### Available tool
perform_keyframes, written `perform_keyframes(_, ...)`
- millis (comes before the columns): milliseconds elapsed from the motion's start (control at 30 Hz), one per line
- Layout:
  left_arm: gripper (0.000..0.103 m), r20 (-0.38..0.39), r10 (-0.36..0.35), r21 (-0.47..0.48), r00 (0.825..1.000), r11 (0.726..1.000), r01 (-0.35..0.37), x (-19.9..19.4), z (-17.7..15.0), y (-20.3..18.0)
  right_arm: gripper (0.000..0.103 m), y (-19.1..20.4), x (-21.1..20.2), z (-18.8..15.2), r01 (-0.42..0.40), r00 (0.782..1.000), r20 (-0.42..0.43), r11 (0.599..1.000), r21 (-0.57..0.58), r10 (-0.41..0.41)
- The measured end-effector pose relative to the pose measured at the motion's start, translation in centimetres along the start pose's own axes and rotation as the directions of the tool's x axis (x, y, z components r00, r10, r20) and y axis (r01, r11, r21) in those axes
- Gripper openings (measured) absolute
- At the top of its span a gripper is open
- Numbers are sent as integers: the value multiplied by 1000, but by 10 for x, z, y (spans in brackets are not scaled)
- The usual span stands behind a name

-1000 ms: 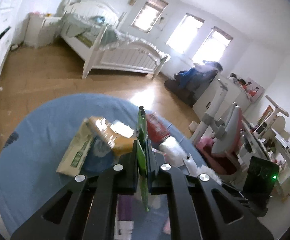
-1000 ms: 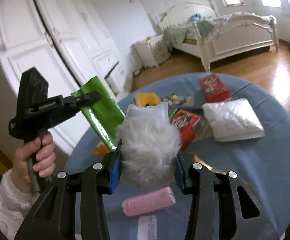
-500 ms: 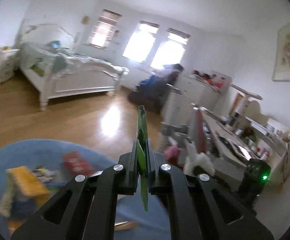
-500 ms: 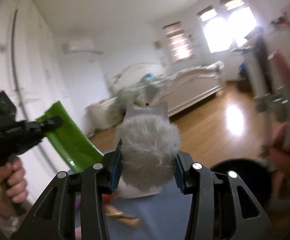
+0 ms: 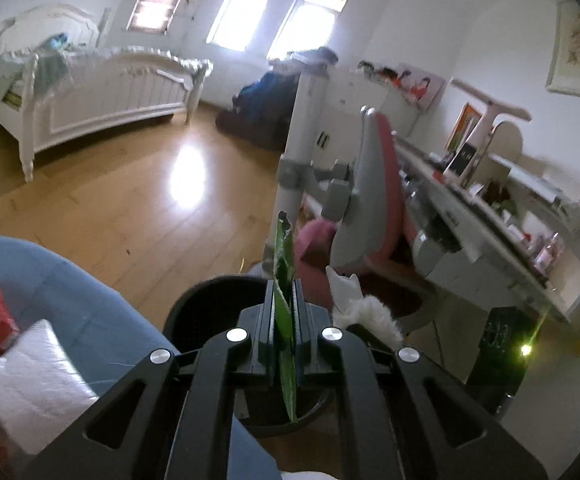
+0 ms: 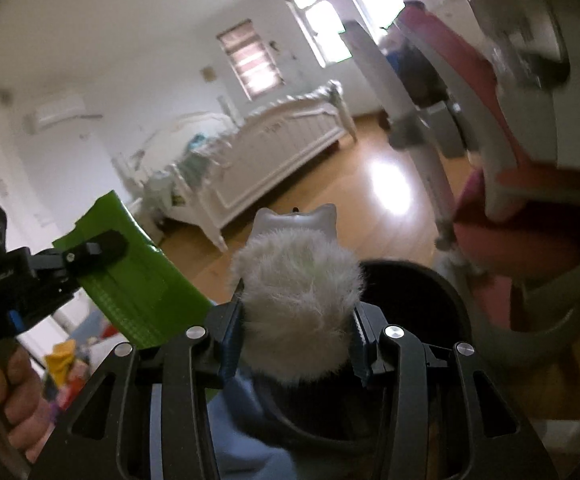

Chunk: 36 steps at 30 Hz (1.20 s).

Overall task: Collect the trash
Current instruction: 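Carry the pompom and green wrapper to the bin and open both tools, then grasp the beige paper bag with the left tool while the right tool grasps the yellow wrapper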

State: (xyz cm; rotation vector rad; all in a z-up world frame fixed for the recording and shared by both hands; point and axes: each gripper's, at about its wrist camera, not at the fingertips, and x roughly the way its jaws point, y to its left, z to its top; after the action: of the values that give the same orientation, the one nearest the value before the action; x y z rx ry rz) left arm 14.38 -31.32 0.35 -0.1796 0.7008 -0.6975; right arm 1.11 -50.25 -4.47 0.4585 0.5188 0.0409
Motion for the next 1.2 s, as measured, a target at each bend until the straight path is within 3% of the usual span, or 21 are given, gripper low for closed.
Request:
perform_keyframes(333, 8, -80, 49, 6, 996, 999, -49, 53, -9, 12, 44, -38, 47, -15, 11, 997, -73, 999, 54, -7)
perform_keyframes(767, 8, -124, 58, 14, 991, 998, -56, 83, -10, 10, 45, -51, 64, -17, 14, 995, -101, 997, 81, -6)
perform_keyframes(867, 11, -123, 59, 5, 991, 998, -58, 85, -8, 11, 52, -52, 65, -16, 17, 995, -99, 996, 89, -8)
perform_keyframes(933, 12, -117, 80, 22, 990, 997, -78, 84, -6, 10, 61, -53, 64, -15, 18, 995, -97, 996, 92, -9)
perform_keyframes(967, 22, -118, 90, 26, 989, 996, -87, 84, -6, 10, 67, -52, 63, -14, 19, 996, -90, 995, 94, -11)
perform_keyframes(1000, 48, -123, 100, 26, 987, 995, -98, 82, -5, 11, 74, -52, 61, -13, 18, 996, -84, 995, 96, -10)
perform_keyframes(1067, 85, -99, 130, 24, 987, 991, -128, 74, -4, 11, 78, -49, 56, -11, 16, 997, -71, 995, 99, -9)
perform_keyframes(1133, 86, -46, 148, 42, 988, 988, -147, 57, -2, 10, 78, -46, 50, -8, 11, 998, -69, 995, 95, -5)
perform_keyframes(1200, 86, -60, 143, 55, 988, 989, -140, 46, 0, 9, 78, -40, 42, -5, -3, 998, -59, 996, 94, 8)
